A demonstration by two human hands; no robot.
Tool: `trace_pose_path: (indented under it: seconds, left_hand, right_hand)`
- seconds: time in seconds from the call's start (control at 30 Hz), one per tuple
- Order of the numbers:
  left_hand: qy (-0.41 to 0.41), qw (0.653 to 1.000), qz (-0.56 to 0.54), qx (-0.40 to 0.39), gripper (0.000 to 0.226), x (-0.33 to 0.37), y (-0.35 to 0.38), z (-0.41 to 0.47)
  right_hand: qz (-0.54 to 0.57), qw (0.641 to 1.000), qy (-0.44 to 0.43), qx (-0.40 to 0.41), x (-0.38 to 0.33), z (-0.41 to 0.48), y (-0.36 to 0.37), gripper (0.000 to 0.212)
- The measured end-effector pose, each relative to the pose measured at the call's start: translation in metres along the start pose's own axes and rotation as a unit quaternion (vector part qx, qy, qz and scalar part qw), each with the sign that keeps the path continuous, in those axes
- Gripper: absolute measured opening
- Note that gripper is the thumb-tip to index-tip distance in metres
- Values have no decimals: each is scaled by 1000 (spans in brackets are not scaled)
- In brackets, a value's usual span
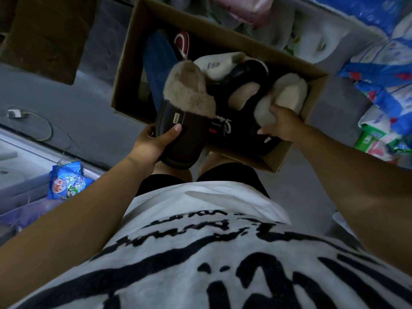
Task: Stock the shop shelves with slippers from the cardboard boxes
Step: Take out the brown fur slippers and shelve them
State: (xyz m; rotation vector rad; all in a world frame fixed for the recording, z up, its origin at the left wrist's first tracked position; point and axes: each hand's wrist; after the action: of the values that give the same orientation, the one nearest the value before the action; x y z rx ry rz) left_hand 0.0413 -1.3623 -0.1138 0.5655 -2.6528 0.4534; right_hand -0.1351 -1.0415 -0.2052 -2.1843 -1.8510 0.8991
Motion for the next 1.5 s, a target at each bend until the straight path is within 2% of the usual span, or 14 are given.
trace_pose_path:
  seconds: [0.23,0.37,0.5,0.7,0.8,0.9,1.03,1.1,1.2,1.3,1.4,1.5]
  left_hand:
    - [14,1000,-24,-11,119,2,3,-11]
    - [40,998,-39,-18,108,13,3,-19]
    - [64,996,-63,-28,102,28,-10,-23]
    - [71,992,-70,-76,79,58,-48,-20]
    - [74,990,-60,-102,79,70,-74,-15]
    - [76,988,-27,-134,70,77,-106,-10]
    - [59,985,26,-159,87,76,-155,8]
    - [46,984,44,-166,96,76,-176,17]
    - [47,982,61,-175,72,77,-195,28]
    - [30,979,72,-187,60,77,-209,38]
    - [5,977,67,-202,65,76,-214,45]
    - [-13,973,67,-219,94,79,-213,49]
  right_hand:
    - [85,995,-25,52,2,-43,-4,87]
    - [125,988,-41,78,-9,-69,-13,81]
    - [165,978,-50,118,-37,-92,-24,86]
    - [244,959,-71,124,-111,-123,-29,46]
    - [202,972,-66,101,-151,-128,-18,56]
    - [176,982,-45,59,-189,-129,11,93]
    - [180,979,-38,85,-239,-131,56,75]
    - [152,980,-8,127,-255,-130,82,76]
    - [232,955,66,173,-272,-134,135,80]
    - [351,904,96,226,-294,-135,178,108]
    - [464,837,147,248,-301,-135,184,134]
    - [533,802,155,222,-296,-136,186,136]
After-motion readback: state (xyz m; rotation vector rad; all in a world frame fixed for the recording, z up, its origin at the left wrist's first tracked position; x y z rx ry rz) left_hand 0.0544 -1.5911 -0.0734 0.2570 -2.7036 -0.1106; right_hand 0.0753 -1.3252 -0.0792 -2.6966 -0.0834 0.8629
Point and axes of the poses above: each hand's wrist, its own z-axis towards the middle knuckle, its own y-axis out of the palm, x = y × z, and after that the axes turned 2 degrees about x, right-handed
